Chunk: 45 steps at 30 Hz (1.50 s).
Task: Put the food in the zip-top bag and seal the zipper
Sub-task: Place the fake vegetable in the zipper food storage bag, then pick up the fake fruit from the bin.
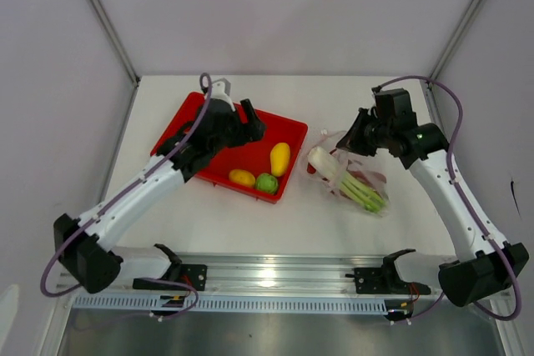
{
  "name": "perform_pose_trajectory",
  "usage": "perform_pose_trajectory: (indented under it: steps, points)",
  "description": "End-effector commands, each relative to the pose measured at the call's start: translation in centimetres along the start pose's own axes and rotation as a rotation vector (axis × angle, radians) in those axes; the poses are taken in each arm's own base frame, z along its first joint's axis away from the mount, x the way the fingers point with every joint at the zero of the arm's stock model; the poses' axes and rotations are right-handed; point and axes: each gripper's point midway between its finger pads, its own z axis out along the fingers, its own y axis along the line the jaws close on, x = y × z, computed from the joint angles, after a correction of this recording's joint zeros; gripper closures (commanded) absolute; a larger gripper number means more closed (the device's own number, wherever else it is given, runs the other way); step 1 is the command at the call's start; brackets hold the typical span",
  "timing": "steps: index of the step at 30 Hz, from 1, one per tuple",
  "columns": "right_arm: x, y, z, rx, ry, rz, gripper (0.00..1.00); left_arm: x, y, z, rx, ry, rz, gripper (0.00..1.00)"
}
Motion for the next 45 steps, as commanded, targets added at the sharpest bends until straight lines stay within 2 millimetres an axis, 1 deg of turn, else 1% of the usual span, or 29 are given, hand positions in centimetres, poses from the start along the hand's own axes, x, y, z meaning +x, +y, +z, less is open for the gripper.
perform_pose_trajectory:
  steps: [1,3,4,5,6,8,10,11,12,14,15,16,17,18,19,22,25,27,28,31,32,34,35,40,42,44,45]
  points:
    - [-1.0,-1.5,-0.8,0.035,-0.055,-0.028,1.00,3.4,-0.6,2.5,0.030,0.196,0.072,0.15]
    - [-1.2,-2.1,-0.8,0.043,-0.058,-0.020,1.00,5.3,-0.4,3.7,0.022,0.289,0.089,0.17]
    - [-1.2,-2.2,-0.8,0.044,-0.060,-0.020,1.00,6.7,0.0,5.5,-0.008,0.347,0.101,0.17]
    - [-1.3,-2.3,-0.9,0.043,-0.064,-0.019,1.00,7.1,-0.7,6.1,0.015,0.386,0.114,0.20]
    - [-1.2,-2.5,-0.8,0.042,-0.060,-0.018,1.00,7.6,-0.6,6.6,-0.006,0.424,0.124,0.20]
    - [-1.3,-2.6,-1.0,0.040,-0.065,-0.019,1.00,9.5,0.0,8.3,-0.024,0.480,0.135,0.19]
    - [-1.1,-2.8,-1.1,0.038,-0.065,-0.016,1.00,9.5,-0.1,9.4,-0.014,0.466,0.126,0.17]
    - [-1.1,-2.8,-1.1,0.037,-0.066,-0.016,1.00,10.1,0.1,10.0,-0.021,0.483,0.118,0.15]
    - [-1.2,-3.0,-1.2,0.036,-0.067,-0.013,1.00,9.7,-0.3,10.4,-0.013,0.472,0.115,0.14]
    - [-1.2,-3.1,-1.3,0.032,-0.072,-0.013,1.00,9.4,-0.9,11.1,-0.004,0.469,0.114,0.13]
    - [-1.2,-3.1,-1.4,0.028,-0.074,-0.012,1.00,10.0,-0.7,11.7,-0.007,0.487,0.115,0.12]
    - [-1.1,-3.2,-1.4,0.028,-0.072,-0.011,1.00,9.3,-1.4,12.1,0.003,0.476,0.113,0.11]
    - [-1.1,-3.2,-1.4,0.026,-0.073,-0.012,1.00,9.6,-1.4,12.4,-0.002,0.491,0.113,0.11]
    - [-1.1,-3.2,-1.4,0.025,-0.075,-0.013,1.00,10.5,-0.9,13.1,-0.017,0.524,0.112,0.11]
    - [-1.2,-3.3,-1.5,0.024,-0.077,-0.009,1.00,10.1,-1.5,13.3,-0.016,0.527,0.112,0.11]
    - [-1.2,-3.3,-1.7,0.019,-0.080,-0.008,1.00,11.5,-0.5,14.2,-0.055,0.564,0.091,0.12]
    - [-1.3,-3.5,-1.9,0.018,-0.086,-0.009,1.00,11.9,-0.1,14.8,-0.069,0.559,0.056,0.12]
    - [-1.2,-3.6,-1.9,0.019,-0.086,-0.007,1.00,12.3,0.3,14.9,-0.083,0.566,0.044,0.13]
    - [-1.2,-3.7,-1.9,0.019,-0.085,-0.004,1.00,12.1,0.4,14.9,-0.084,0.559,0.030,0.14]
    - [-1.1,-3.8,-1.7,0.014,-0.084,-0.004,1.00,12.3,0.4,15.2,-0.068,0.558,0.000,0.16]
    - [-1.1,-3.8,-1.7,0.011,-0.084,-0.002,1.00,12.8,0.7,15.2,-0.070,0.568,-0.009,0.17]
    - [-1.0,-3.9,-1.6,0.008,-0.081,0.004,1.00,13.0,0.6,15.4,-0.062,0.570,-0.026,0.18]
    - [-0.9,-3.8,-1.6,0.003,-0.077,0.003,1.00,13.7,0.9,15.4,-0.069,0.583,-0.030,0.19]
    - [-0.8,-3.8,-1.5,0.000,-0.076,0.003,1.00,14.7,1.3,15.8,-0.074,0.600,-0.050,0.24]
    - [-0.8,-3.8,-1.6,-0.001,-0.077,0.005,1.00,14.9,1.6,16.0,-0.075,0.600,-0.056,0.24]
    - [-0.7,-3.8,-1.5,-0.005,-0.072,0.003,1.00,15.1,1.9,16.1,-0.079,0.607,-0.062,0.29]
    - [-0.7,-3.7,-1.5,-0.007,-0.072,0.004,1.00,15.2,2.0,16.2,-0.083,0.611,-0.065,0.29]
